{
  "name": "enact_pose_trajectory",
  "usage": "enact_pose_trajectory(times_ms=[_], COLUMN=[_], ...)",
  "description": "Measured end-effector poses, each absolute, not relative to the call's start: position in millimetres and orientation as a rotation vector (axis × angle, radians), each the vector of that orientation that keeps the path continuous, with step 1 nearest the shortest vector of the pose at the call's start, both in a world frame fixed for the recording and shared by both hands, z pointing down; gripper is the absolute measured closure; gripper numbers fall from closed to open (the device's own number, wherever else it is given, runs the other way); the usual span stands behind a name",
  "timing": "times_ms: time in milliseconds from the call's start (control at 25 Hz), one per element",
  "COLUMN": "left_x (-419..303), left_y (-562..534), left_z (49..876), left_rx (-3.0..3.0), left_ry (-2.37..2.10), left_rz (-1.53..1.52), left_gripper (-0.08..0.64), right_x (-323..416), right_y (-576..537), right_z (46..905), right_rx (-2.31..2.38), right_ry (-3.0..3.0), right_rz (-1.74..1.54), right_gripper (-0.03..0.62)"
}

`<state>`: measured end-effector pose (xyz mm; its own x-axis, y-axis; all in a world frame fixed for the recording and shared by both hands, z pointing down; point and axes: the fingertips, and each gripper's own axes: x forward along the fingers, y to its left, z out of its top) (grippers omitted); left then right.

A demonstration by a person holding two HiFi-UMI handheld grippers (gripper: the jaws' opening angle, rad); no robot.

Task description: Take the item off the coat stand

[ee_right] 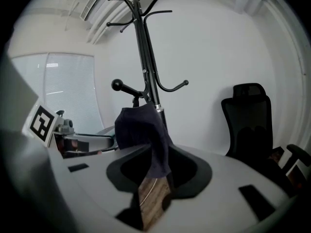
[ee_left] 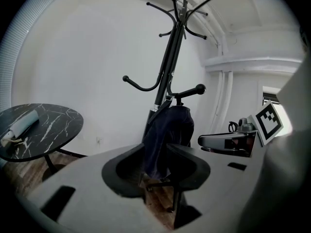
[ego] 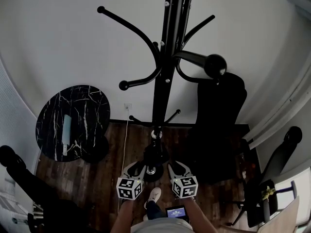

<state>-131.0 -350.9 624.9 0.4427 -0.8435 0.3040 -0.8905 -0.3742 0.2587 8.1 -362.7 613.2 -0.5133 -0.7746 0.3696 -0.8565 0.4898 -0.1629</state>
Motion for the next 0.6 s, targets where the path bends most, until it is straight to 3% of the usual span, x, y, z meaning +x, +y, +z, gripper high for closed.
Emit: enact_pose_trajectory(times_ms=[600], left_x=[-113.6], left_y=[-387.9], left_z=[638.6], left_rx=[2.332], left_ry=[-1.398], left_rz=[0.198], left_gripper=[0.430], right_x=[-13.6], right_y=[-402.3], right_z=[623.8], right_rx=[1.298], right_ry=[-2.450], right_rz=[0.407], right_gripper=[0.448])
